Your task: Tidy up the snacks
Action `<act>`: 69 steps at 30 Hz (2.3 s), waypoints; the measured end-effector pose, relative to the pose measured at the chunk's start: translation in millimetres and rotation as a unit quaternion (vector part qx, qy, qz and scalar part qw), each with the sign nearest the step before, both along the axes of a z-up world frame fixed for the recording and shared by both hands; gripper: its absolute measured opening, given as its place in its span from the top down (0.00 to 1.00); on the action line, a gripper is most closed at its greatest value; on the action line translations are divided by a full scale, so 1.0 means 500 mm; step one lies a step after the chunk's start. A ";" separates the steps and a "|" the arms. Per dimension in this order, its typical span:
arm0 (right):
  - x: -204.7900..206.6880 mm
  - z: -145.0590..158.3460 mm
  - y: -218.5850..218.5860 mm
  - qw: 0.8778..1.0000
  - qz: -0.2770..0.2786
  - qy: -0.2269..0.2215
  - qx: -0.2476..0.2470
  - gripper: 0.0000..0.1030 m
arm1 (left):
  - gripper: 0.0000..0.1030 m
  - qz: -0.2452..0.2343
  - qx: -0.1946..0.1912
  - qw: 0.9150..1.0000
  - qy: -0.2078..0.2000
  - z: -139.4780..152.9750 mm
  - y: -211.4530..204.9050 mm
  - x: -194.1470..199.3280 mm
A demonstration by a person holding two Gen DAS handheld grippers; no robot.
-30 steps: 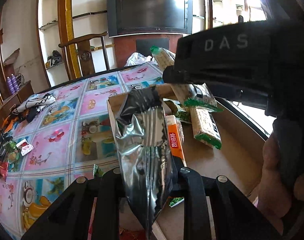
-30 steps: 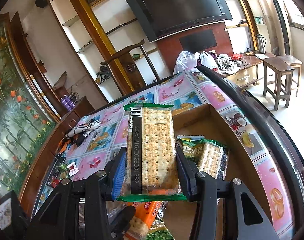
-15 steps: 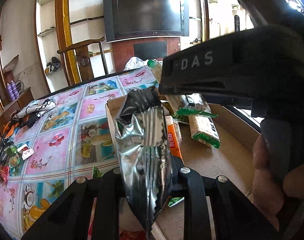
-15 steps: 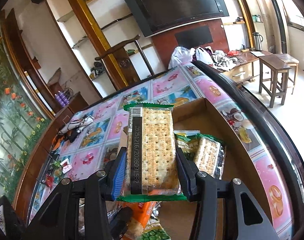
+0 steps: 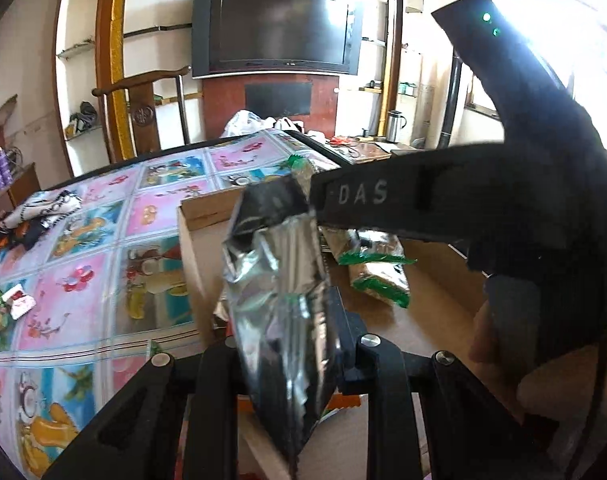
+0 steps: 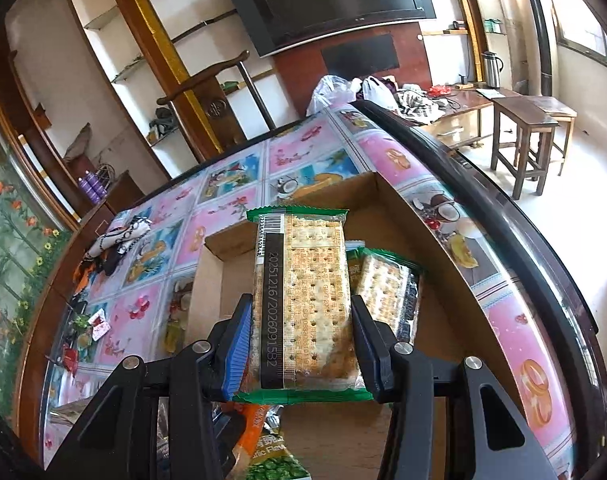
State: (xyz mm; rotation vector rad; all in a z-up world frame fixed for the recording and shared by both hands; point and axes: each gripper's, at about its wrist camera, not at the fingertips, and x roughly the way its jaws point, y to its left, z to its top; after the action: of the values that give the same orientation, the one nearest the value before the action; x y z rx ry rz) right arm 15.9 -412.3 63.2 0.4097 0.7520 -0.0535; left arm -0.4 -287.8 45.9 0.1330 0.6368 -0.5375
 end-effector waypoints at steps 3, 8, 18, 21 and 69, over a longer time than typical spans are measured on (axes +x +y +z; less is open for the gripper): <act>0.002 -0.005 -0.004 1.000 -0.007 0.009 -0.005 0.52 | 0.79 -0.003 -0.003 1.000 0.002 -0.002 -0.003 0.002; 0.006 -0.012 -0.005 1.000 -0.008 0.018 -0.007 0.52 | 0.78 -0.010 0.000 1.000 -0.003 -0.003 -0.008 -0.003; 0.008 -0.015 -0.011 1.000 -0.013 0.026 -0.005 0.52 | 0.78 -0.015 -0.004 1.000 -0.004 -0.004 -0.005 -0.007; 0.007 -0.014 -0.012 1.000 -0.012 0.027 -0.005 0.51 | 0.78 -0.015 -0.005 1.000 -0.003 -0.003 -0.004 -0.007; -0.037 0.043 -0.068 0.998 -0.057 -0.035 -0.005 0.51 | 0.41 -0.092 -0.080 0.993 -0.001 0.045 0.014 -0.046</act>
State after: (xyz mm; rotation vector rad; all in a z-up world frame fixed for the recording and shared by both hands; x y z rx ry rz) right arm -2.7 -446.5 84.4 0.4418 0.6596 -0.1488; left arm -23.6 -280.9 68.4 0.0401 0.5799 -0.7637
